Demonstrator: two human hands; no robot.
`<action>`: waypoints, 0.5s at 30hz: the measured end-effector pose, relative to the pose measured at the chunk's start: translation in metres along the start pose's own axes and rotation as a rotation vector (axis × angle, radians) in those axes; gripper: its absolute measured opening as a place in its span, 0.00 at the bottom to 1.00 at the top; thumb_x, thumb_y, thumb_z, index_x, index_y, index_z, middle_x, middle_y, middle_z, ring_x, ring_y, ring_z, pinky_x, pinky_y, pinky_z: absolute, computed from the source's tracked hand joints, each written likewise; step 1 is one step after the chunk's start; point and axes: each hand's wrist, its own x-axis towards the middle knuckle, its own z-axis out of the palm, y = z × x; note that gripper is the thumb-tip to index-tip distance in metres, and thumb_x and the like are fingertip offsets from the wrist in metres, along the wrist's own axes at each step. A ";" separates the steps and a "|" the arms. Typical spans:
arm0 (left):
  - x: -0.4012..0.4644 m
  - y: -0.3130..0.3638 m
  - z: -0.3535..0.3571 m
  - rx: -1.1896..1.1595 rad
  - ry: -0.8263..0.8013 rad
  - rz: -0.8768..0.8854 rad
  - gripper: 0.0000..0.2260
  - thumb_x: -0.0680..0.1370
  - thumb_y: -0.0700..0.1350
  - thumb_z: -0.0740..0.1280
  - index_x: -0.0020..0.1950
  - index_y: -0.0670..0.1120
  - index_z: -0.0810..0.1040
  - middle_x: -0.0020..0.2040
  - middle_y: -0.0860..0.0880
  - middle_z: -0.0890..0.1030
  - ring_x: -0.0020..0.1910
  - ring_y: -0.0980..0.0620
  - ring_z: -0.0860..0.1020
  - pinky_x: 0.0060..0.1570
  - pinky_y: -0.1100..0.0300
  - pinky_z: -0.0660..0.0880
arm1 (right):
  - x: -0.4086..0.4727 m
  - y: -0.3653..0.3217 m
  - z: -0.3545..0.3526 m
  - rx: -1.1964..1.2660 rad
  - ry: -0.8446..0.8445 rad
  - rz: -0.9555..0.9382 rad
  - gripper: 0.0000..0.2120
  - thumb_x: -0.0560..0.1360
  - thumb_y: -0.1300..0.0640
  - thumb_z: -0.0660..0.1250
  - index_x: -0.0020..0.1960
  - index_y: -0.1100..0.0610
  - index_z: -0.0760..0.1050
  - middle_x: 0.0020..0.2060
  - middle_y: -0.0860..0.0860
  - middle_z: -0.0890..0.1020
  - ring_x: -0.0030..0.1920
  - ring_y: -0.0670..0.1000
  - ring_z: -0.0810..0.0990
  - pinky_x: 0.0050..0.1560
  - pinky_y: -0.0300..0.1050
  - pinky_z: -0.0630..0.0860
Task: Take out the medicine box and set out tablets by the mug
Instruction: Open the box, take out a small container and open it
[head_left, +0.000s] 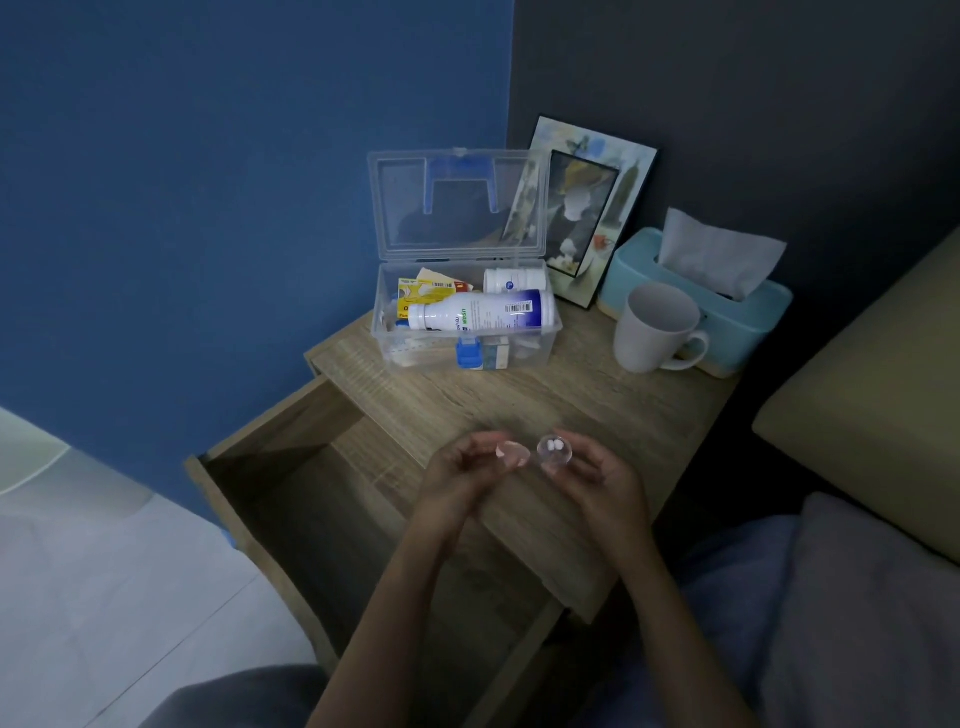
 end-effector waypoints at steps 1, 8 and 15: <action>0.001 0.000 0.000 0.053 0.013 0.063 0.11 0.71 0.39 0.74 0.53 0.40 0.81 0.46 0.48 0.87 0.46 0.58 0.84 0.43 0.69 0.77 | 0.000 0.000 -0.003 -0.040 0.002 -0.028 0.14 0.71 0.64 0.73 0.53 0.50 0.79 0.50 0.44 0.84 0.51 0.38 0.83 0.48 0.28 0.76; 0.005 -0.014 0.005 0.608 0.005 0.398 0.14 0.73 0.47 0.72 0.59 0.52 0.81 0.56 0.56 0.83 0.58 0.64 0.78 0.57 0.69 0.72 | 0.000 0.011 -0.015 -0.488 -0.046 -0.109 0.22 0.75 0.53 0.69 0.69 0.48 0.72 0.62 0.40 0.76 0.63 0.37 0.73 0.58 0.21 0.66; 0.006 -0.023 0.002 1.060 -0.073 0.582 0.19 0.78 0.48 0.66 0.69 0.47 0.75 0.68 0.45 0.76 0.75 0.50 0.64 0.72 0.59 0.60 | -0.004 0.012 -0.014 -0.638 -0.100 -0.164 0.24 0.77 0.56 0.67 0.72 0.53 0.69 0.72 0.48 0.70 0.74 0.46 0.65 0.71 0.38 0.62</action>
